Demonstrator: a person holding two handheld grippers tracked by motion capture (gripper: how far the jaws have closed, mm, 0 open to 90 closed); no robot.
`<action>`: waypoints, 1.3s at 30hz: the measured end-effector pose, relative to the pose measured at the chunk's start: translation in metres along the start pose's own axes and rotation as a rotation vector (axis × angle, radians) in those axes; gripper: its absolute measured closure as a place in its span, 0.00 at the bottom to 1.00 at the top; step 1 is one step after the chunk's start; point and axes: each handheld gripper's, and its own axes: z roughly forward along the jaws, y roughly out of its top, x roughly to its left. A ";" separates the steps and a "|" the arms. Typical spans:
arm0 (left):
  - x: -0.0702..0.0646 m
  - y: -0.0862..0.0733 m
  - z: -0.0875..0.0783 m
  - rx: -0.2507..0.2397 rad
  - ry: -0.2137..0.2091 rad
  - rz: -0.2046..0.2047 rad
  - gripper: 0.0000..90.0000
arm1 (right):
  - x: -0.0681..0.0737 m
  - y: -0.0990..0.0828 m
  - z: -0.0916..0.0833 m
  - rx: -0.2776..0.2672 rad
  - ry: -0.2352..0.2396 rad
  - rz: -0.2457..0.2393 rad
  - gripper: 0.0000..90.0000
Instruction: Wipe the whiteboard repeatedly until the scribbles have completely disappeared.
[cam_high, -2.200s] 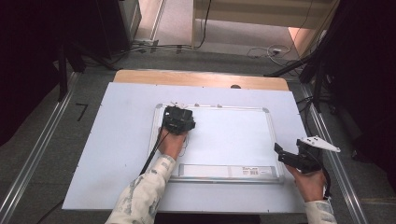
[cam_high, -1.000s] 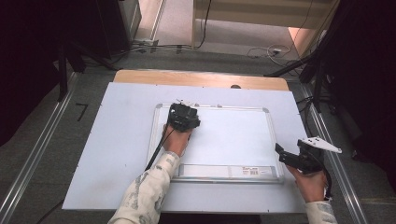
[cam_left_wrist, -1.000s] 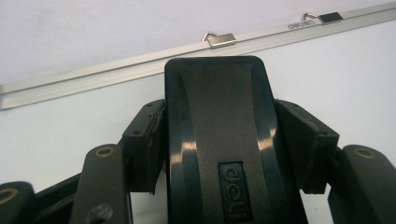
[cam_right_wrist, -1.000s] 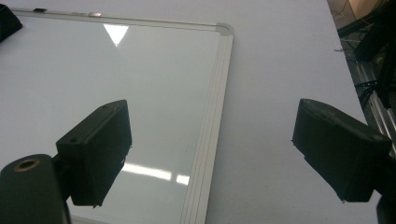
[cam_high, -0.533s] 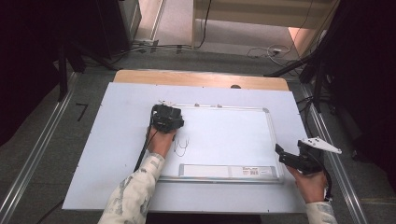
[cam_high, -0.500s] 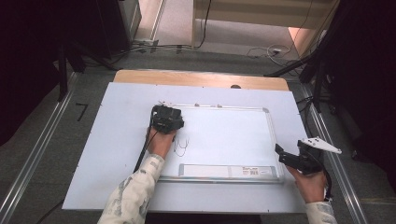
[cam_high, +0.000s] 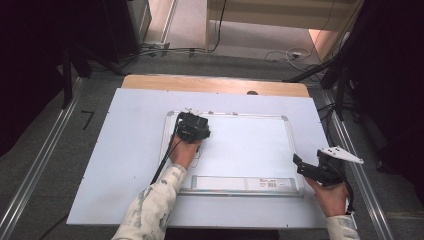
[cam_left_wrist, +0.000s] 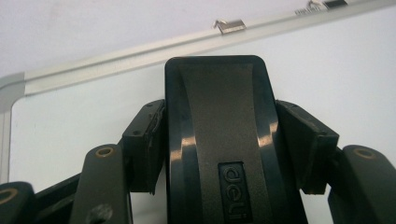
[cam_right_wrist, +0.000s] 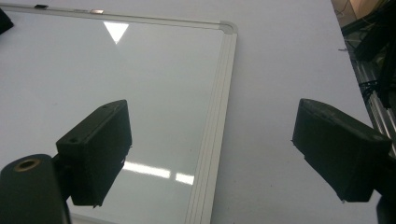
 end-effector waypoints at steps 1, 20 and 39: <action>0.000 0.000 0.000 0.000 0.000 0.000 0.43 | -0.001 0.000 0.000 0.000 -0.001 -0.001 0.12; 0.029 -0.004 -0.007 0.021 0.040 -0.019 0.43 | -0.001 -0.001 -0.001 -0.001 -0.007 0.004 0.12; 0.036 0.018 0.015 -0.004 0.097 -0.077 0.43 | -0.004 -0.002 -0.003 -0.002 -0.002 0.016 0.12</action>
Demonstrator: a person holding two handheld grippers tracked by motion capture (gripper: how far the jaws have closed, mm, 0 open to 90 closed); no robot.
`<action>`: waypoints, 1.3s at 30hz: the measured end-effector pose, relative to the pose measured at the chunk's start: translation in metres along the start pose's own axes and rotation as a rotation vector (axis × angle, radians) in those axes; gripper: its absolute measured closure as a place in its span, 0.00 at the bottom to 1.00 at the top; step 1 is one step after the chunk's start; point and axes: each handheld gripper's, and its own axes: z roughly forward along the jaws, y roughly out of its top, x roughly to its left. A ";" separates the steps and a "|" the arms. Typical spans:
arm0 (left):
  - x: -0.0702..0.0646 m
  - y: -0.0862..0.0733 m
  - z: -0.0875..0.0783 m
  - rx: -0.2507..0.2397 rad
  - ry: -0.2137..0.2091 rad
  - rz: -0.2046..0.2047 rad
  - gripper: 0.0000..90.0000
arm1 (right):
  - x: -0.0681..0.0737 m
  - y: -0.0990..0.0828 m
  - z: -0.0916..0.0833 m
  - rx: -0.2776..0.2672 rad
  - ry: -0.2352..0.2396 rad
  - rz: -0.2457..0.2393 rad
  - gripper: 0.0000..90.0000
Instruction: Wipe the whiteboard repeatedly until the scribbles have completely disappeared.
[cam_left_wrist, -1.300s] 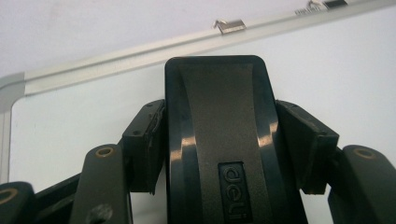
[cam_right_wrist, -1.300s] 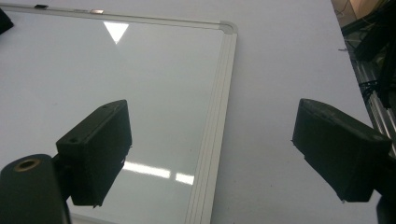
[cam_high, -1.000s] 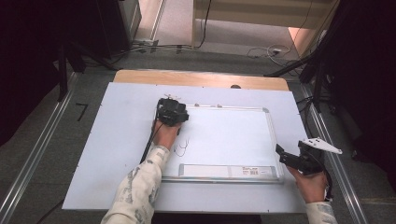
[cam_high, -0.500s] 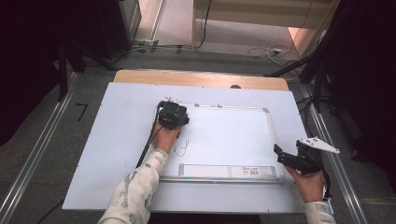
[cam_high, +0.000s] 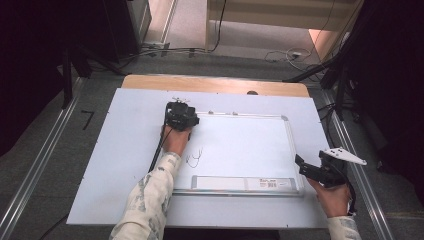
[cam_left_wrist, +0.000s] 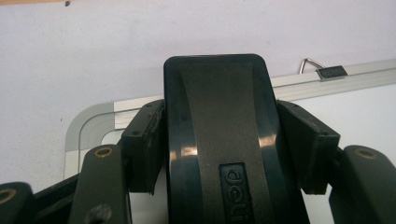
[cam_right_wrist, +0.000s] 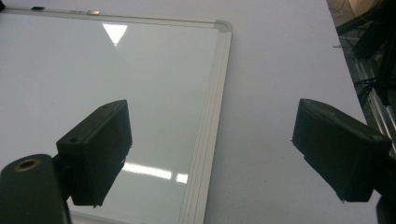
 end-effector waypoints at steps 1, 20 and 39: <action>-0.007 0.000 0.001 -0.003 -0.013 0.002 0.43 | 0.000 0.000 0.000 -0.001 0.001 -0.001 0.12; 0.002 -0.010 -0.010 0.023 -0.025 0.025 0.42 | 0.000 0.000 -0.001 -0.003 -0.001 0.000 0.12; -0.042 -0.062 -0.060 0.035 -0.163 0.171 0.43 | 0.007 0.001 0.004 0.009 -0.001 -0.017 0.12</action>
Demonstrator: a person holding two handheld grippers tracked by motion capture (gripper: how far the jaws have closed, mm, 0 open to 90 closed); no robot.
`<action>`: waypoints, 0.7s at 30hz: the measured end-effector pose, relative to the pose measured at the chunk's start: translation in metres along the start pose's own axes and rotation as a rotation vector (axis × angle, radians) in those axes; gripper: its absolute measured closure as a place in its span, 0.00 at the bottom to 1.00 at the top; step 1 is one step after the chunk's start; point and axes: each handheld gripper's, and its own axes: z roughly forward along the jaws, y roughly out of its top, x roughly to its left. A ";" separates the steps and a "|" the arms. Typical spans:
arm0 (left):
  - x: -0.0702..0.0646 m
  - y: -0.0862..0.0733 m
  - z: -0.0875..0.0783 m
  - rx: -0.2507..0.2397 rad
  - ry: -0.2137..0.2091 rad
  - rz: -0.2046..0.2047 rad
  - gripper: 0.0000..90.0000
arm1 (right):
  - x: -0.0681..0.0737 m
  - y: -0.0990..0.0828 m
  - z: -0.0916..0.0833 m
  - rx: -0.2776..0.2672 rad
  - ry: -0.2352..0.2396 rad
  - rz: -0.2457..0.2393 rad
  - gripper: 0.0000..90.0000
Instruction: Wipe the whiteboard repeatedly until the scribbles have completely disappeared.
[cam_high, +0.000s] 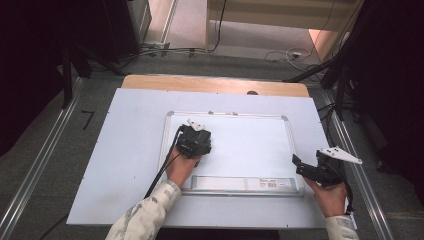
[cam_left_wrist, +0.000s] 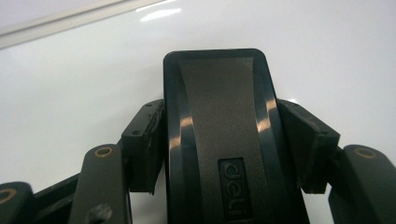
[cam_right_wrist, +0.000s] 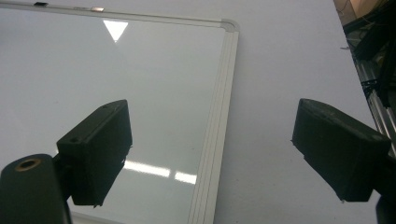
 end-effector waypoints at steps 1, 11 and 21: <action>0.002 -0.003 -0.002 -0.003 0.003 -0.007 0.43 | 0.000 0.000 0.000 0.003 -0.003 0.003 0.12; 0.022 -0.025 -0.024 -0.009 0.033 -0.047 0.43 | 0.000 0.000 -0.001 -0.003 -0.003 0.004 0.12; -0.011 -0.009 -0.006 -0.016 -0.020 -0.001 0.43 | 0.003 0.001 0.000 -0.005 0.002 -0.002 0.12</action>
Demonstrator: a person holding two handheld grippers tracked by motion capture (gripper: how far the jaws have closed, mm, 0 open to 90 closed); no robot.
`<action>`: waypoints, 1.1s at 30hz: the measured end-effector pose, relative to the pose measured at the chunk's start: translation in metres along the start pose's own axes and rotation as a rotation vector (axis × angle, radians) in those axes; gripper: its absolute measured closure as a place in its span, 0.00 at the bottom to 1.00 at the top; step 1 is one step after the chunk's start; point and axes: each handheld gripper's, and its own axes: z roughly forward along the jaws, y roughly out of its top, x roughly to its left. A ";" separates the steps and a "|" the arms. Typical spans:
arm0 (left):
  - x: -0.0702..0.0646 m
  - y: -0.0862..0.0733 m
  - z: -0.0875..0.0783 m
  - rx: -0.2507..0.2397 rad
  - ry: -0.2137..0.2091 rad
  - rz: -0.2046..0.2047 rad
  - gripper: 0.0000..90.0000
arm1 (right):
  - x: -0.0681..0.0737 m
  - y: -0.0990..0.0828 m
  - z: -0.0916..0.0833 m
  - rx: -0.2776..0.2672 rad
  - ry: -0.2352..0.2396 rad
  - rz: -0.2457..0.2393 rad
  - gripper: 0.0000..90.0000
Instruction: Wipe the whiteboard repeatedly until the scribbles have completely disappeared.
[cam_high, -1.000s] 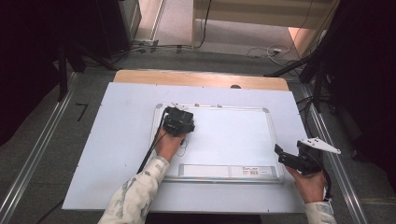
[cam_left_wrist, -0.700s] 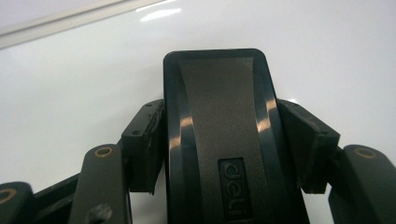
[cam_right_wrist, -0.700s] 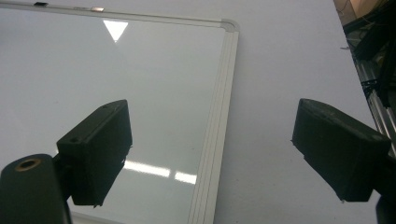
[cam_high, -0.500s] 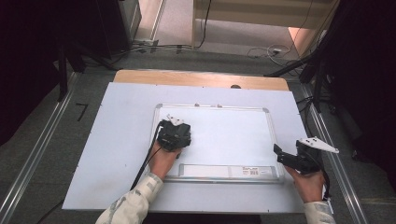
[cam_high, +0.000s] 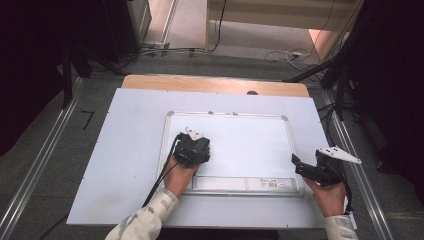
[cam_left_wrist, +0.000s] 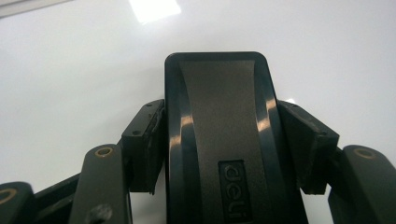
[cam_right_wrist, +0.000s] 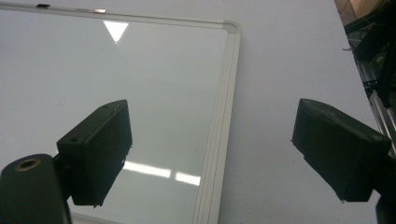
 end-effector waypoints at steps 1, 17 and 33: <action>0.002 0.003 0.003 -0.002 0.001 -0.003 0.43 | 0.000 0.000 0.000 0.001 0.000 -0.003 0.12; 0.057 0.001 -0.003 -0.013 0.092 -0.112 0.42 | -0.006 -0.002 -0.003 0.000 -0.006 0.015 0.12; -0.001 0.019 0.018 0.002 0.025 -0.026 0.43 | -0.003 -0.001 -0.001 0.005 0.003 0.008 0.12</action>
